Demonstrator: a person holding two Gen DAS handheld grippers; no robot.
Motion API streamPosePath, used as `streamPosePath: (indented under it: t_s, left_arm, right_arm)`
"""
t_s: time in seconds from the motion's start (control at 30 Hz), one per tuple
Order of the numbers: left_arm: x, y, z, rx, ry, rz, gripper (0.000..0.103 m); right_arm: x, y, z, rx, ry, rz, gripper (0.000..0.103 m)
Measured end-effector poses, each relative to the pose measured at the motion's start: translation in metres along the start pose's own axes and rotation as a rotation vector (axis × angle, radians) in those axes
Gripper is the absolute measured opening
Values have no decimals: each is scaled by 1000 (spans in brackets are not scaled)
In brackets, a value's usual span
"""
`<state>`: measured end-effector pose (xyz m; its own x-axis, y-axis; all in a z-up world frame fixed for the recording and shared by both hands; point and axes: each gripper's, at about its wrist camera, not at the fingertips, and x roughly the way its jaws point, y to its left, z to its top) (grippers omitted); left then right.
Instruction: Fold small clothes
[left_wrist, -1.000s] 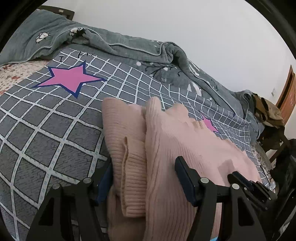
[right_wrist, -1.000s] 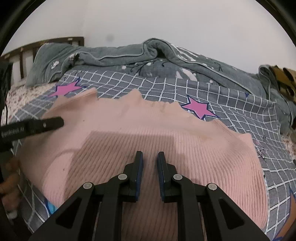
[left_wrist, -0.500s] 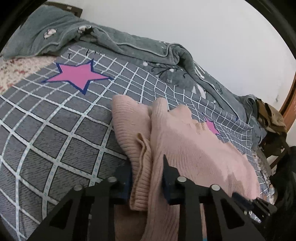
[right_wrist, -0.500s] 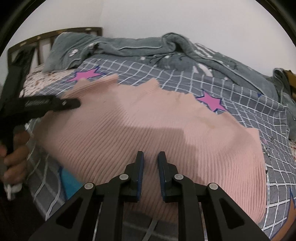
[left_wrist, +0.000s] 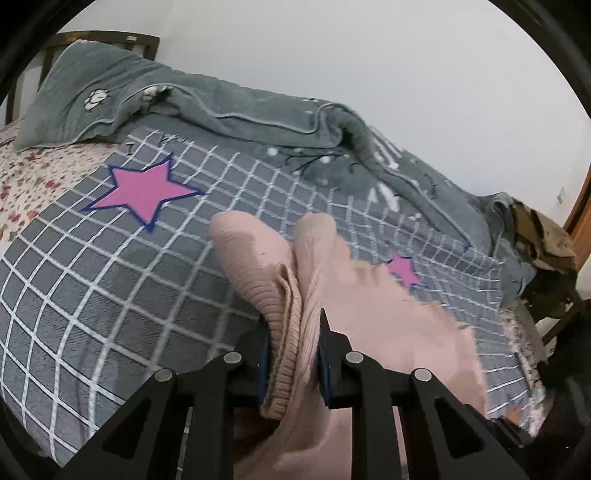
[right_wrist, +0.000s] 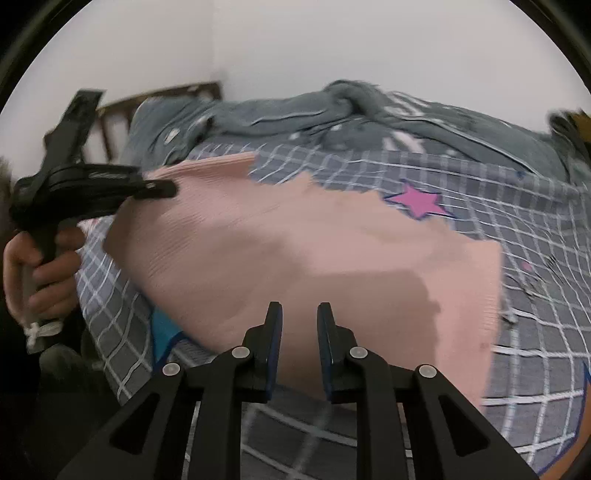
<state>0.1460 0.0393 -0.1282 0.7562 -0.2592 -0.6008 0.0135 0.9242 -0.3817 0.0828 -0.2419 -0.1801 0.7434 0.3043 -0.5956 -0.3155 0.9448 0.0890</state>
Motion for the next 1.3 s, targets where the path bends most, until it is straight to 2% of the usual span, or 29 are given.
streamPosePath:
  t_s: [0.27,0.47,0.63,0.73,0.8,0.9,1.03,1.17,1.3]
  left_arm:
    - [-13,-77,11,54,10,-39,19]
    - [-4,-143,1,108,51,-103,19]
    - [21,-201,-38,198,116,-142,19]
    - [46,-229,-75,279,173,-100,19]
    - [57,-241,-92,331,195,-71,24]
    - [56,-248,-94,359,206,-129,30]
    - [39,-243,-78,362,174,-179,32]
    - [26,-213,-58,319,117,-148,33]
    - [23,-168,-42,254,88,-89,34]
  right_arm:
    - [-38,-62,1,168,-67,-89,19]
    - [-67,-109,-9,277,-123,-154,19]
    - [-82,-136,-19,331,-138,-162,19]
    - [-84,-146,-25,344,-133,-170,19]
    - [-86,-152,-28,357,-131,-171,19]
    - [-90,-159,-32,380,-131,-170,19]
    - [-91,-157,-31,392,-141,-151,19]
    - [-88,-148,-23,398,-153,-100,23]
    - [-90,-132,-13,405,-211,31,39]
